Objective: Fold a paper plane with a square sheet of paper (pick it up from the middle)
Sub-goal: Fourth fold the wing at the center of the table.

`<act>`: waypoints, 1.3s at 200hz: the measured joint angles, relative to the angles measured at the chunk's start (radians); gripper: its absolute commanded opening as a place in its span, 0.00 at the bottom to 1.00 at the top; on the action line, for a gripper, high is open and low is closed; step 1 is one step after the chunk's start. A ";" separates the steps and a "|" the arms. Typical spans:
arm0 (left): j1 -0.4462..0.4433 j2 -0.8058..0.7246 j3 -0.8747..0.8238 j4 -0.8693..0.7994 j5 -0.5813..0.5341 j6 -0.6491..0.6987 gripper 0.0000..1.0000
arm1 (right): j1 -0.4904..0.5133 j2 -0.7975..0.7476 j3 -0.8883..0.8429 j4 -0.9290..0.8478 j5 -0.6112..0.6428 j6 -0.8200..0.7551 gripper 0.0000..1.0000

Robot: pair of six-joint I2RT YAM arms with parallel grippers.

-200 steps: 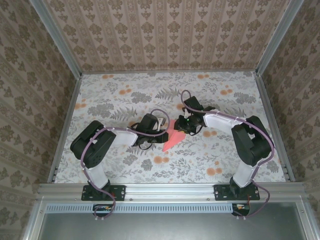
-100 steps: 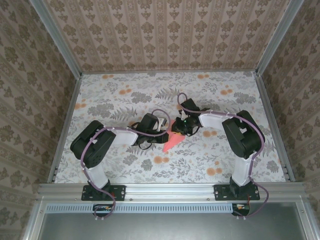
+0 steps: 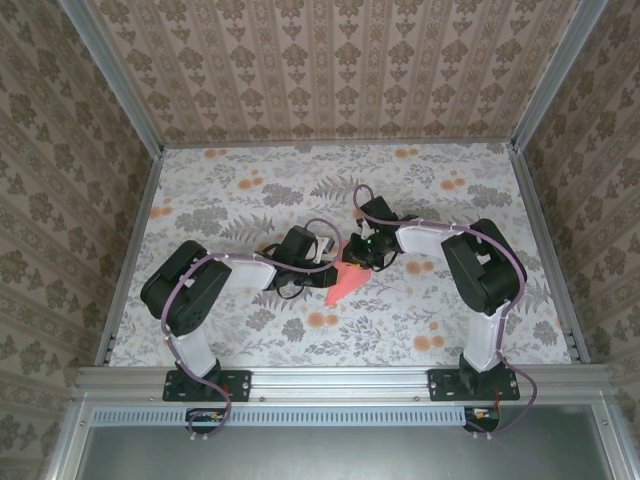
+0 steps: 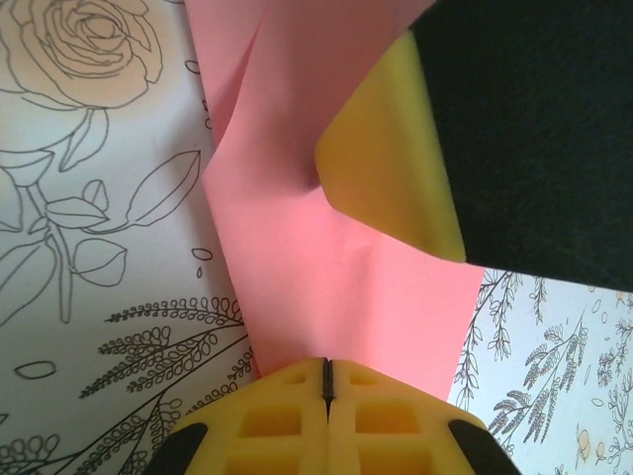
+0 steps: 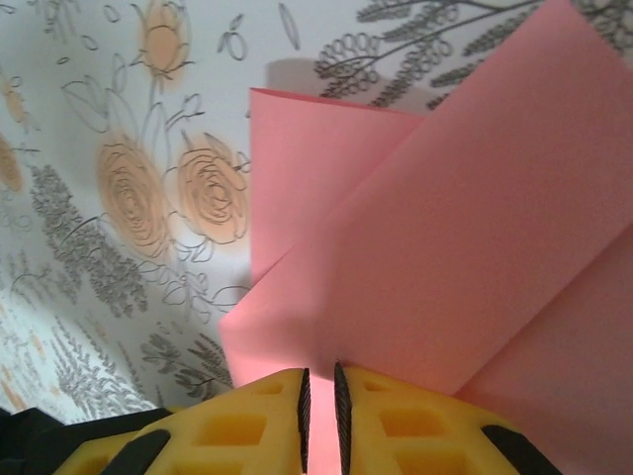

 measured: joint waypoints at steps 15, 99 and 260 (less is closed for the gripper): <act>0.000 0.000 0.001 -0.003 0.000 0.001 0.00 | 0.000 0.000 0.000 -0.005 0.006 0.000 0.17; 0.001 -0.021 0.002 -0.024 0.000 0.002 0.09 | 0.000 0.000 0.000 -0.008 0.021 0.000 0.16; -0.008 -0.077 -0.043 0.024 0.048 -0.067 0.07 | 0.000 -0.002 -0.010 0.000 0.027 0.001 0.15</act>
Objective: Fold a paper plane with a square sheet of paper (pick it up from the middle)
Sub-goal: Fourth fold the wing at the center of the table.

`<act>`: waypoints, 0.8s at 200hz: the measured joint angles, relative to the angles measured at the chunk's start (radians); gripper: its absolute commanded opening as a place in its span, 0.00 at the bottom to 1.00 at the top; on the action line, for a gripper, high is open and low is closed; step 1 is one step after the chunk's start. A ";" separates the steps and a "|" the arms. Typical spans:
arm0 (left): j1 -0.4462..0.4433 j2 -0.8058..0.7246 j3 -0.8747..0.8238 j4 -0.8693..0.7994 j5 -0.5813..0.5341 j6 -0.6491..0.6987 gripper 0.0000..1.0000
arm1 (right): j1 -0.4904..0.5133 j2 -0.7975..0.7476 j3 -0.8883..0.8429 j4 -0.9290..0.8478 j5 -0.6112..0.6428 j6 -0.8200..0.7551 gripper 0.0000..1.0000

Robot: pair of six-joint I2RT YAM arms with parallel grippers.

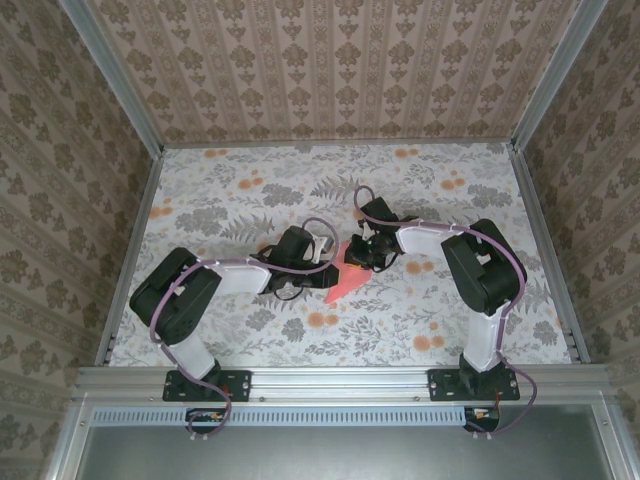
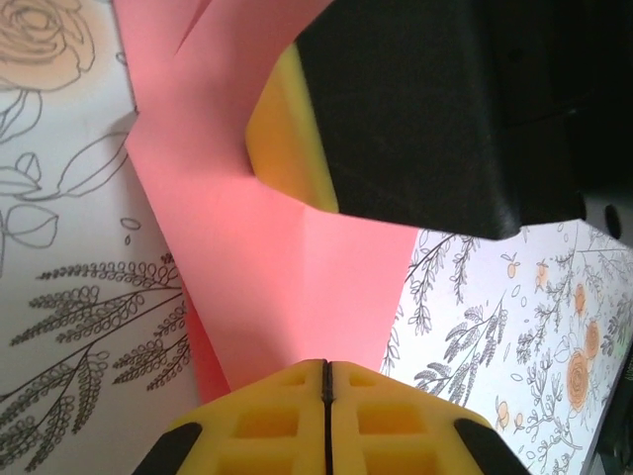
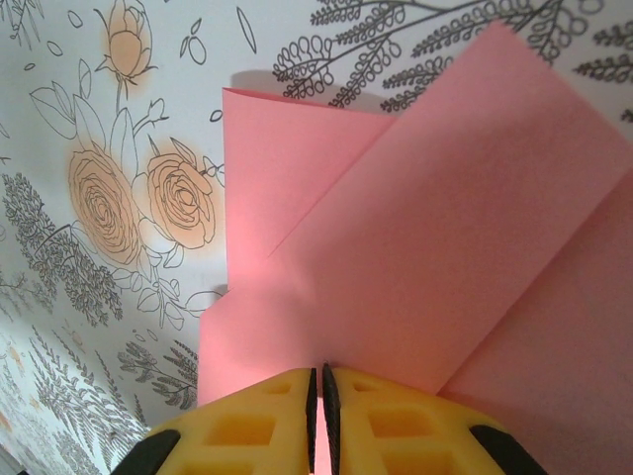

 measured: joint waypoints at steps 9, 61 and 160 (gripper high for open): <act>0.000 0.000 -0.002 0.000 0.000 -0.002 0.06 | 0.000 -0.001 0.000 0.000 0.000 0.000 0.15; 0.000 0.011 -0.006 0.002 0.000 -0.002 0.04 | 0.000 -0.006 -0.003 -0.003 0.001 0.000 0.15; 0.000 0.031 -0.011 0.008 -0.001 -0.002 0.02 | 0.000 -0.053 -0.027 -0.036 0.034 0.003 0.19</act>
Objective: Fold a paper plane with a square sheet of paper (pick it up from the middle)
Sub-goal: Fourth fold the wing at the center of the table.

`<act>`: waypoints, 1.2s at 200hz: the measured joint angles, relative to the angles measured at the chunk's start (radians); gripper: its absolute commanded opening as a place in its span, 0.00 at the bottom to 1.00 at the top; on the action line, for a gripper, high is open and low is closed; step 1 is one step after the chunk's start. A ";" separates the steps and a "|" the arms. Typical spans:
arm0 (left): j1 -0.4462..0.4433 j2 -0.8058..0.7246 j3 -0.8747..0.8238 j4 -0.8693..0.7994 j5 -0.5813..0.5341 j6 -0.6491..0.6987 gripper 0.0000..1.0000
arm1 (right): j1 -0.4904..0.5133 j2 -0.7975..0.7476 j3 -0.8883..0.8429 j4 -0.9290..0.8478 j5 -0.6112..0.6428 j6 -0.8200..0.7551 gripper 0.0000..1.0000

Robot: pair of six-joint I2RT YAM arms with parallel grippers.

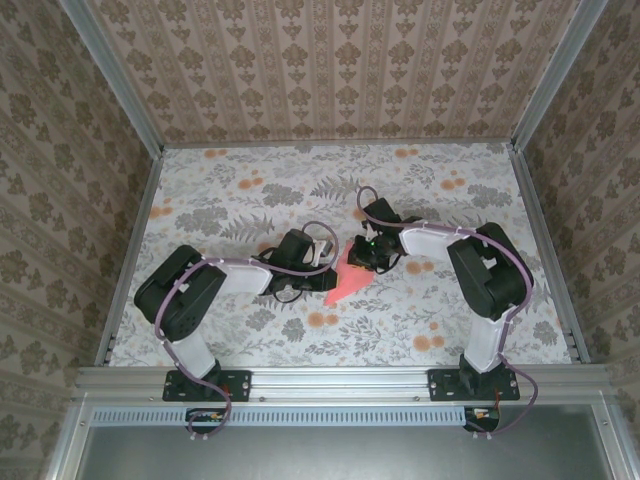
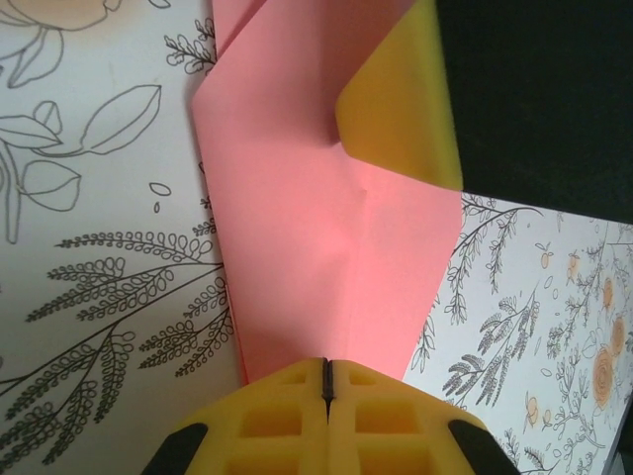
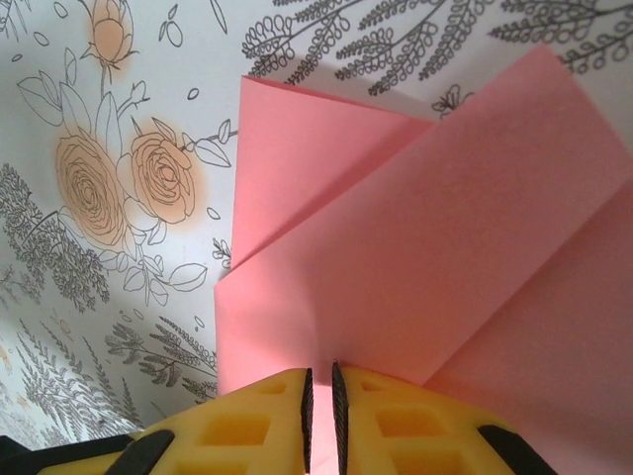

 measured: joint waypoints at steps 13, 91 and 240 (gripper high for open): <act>0.000 0.000 0.000 0.001 0.000 0.000 0.02 | 0.000 -0.010 -0.008 -0.001 0.005 0.000 0.19; 0.000 0.002 0.000 0.001 0.000 0.000 0.02 | 0.001 -0.082 -0.027 -0.049 0.113 0.002 0.50; 0.000 0.002 0.000 0.007 0.001 0.000 0.02 | 0.097 0.051 0.167 -0.280 0.369 -0.031 0.56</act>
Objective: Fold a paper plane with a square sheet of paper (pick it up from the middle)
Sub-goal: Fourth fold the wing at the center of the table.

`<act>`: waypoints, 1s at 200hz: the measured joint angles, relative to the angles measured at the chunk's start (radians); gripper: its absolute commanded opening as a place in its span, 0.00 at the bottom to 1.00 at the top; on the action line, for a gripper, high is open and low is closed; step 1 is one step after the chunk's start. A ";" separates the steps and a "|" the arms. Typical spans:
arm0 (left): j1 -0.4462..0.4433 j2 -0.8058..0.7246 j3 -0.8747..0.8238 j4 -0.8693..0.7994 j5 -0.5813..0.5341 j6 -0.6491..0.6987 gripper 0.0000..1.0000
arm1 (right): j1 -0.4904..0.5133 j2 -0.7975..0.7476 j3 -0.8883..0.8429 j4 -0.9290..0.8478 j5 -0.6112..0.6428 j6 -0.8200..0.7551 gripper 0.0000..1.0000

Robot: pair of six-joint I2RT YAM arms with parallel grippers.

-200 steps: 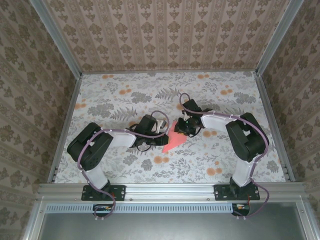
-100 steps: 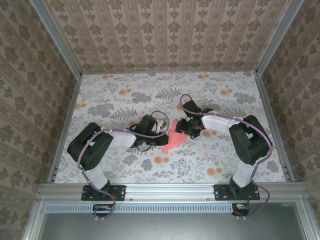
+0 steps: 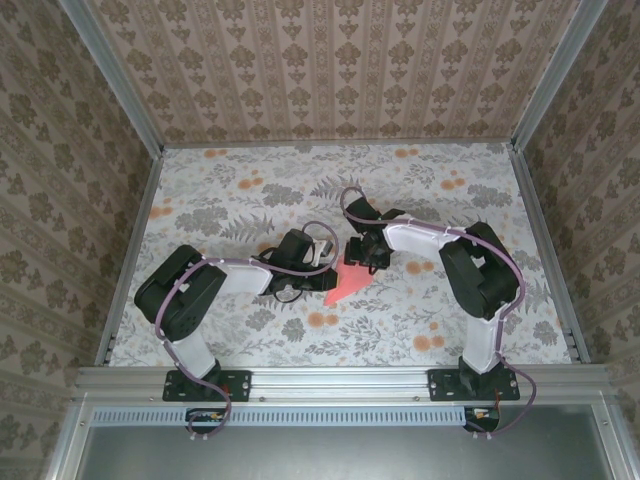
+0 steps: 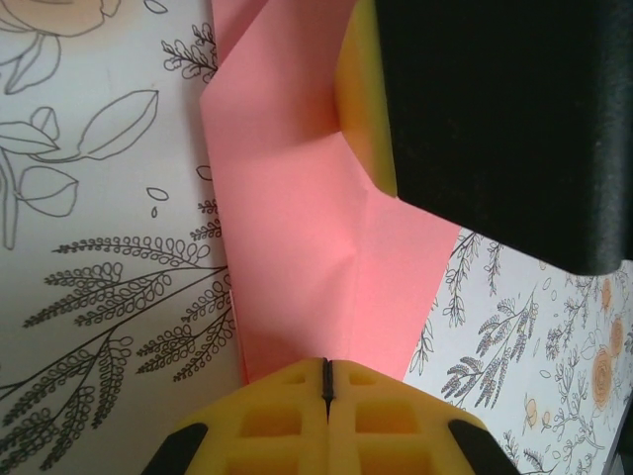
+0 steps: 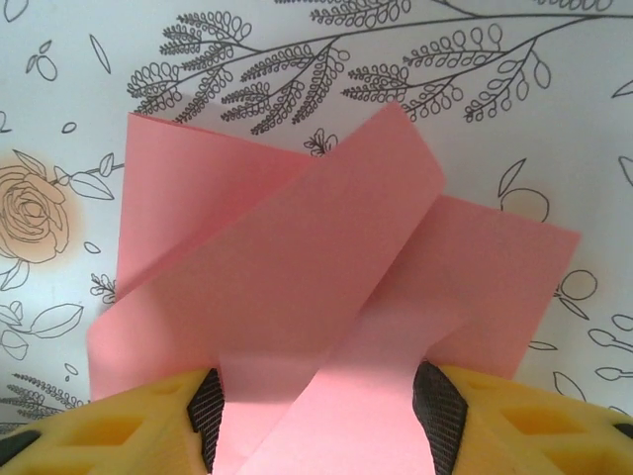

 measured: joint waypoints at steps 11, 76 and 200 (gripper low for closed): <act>0.000 0.000 0.000 0.000 0.000 0.000 0.02 | 0.000 0.008 0.005 -0.009 0.009 0.000 0.54; 0.000 0.005 0.000 0.000 0.000 0.000 0.00 | 0.000 0.029 0.031 -0.050 0.034 0.000 0.47; -0.009 0.021 0.021 -0.048 -0.004 0.010 0.00 | 0.003 0.046 0.047 -0.076 0.056 0.000 0.41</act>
